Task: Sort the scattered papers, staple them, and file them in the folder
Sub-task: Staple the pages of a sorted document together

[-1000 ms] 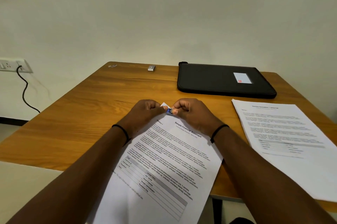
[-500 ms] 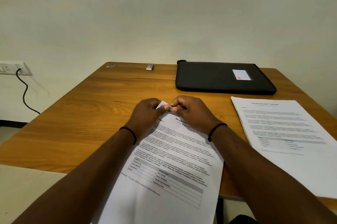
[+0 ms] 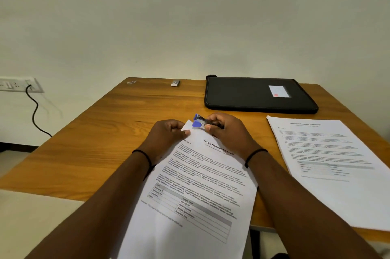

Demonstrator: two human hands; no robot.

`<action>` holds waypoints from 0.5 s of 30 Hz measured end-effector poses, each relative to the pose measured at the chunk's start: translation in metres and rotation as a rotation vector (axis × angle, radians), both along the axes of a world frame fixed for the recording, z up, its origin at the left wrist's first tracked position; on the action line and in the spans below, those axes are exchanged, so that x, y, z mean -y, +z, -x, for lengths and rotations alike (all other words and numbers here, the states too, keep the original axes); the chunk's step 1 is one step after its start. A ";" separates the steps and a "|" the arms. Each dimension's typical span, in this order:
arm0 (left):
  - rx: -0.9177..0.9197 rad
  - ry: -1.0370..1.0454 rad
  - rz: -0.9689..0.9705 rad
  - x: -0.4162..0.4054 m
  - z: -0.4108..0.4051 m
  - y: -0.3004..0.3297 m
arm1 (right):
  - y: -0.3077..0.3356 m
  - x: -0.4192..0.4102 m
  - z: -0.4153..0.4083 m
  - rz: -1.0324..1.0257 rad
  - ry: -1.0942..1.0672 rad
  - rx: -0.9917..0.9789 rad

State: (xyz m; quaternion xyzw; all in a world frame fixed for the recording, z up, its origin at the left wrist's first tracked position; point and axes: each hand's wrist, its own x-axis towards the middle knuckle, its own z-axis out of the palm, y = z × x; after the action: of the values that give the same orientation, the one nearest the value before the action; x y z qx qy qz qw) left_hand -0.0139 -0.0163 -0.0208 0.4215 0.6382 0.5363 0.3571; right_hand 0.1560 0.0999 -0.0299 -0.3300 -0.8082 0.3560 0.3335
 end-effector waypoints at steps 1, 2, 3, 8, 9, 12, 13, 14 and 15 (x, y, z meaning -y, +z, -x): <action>0.009 0.032 -0.001 0.000 -0.002 0.000 | 0.000 -0.002 -0.001 -0.017 -0.047 0.014; 0.025 0.048 -0.003 0.001 -0.003 0.001 | -0.001 -0.003 -0.002 -0.040 -0.104 0.044; 0.048 0.060 -0.004 0.001 -0.004 0.003 | -0.001 -0.005 -0.002 -0.071 -0.167 0.094; 0.097 0.081 -0.034 0.000 -0.003 0.002 | -0.004 -0.014 -0.004 -0.154 -0.326 0.267; 0.098 0.079 -0.049 0.001 -0.004 0.003 | -0.004 -0.015 -0.003 -0.159 -0.329 0.283; 0.127 0.087 -0.087 0.001 -0.006 0.003 | -0.006 -0.017 -0.001 -0.165 -0.304 0.297; 0.129 0.097 -0.097 0.002 -0.006 0.003 | -0.006 -0.017 0.000 -0.170 -0.298 0.290; 0.126 0.111 -0.109 0.002 -0.006 0.002 | -0.007 -0.017 0.001 -0.168 -0.304 0.265; 0.115 0.126 -0.118 0.003 -0.006 0.003 | -0.006 -0.016 0.001 -0.163 -0.321 0.231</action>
State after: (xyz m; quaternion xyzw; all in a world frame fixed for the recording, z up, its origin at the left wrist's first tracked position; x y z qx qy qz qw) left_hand -0.0074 -0.0196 -0.0173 0.3692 0.6094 0.6176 0.3331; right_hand 0.1551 0.1159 -0.0354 -0.4650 -0.8043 0.1917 0.3164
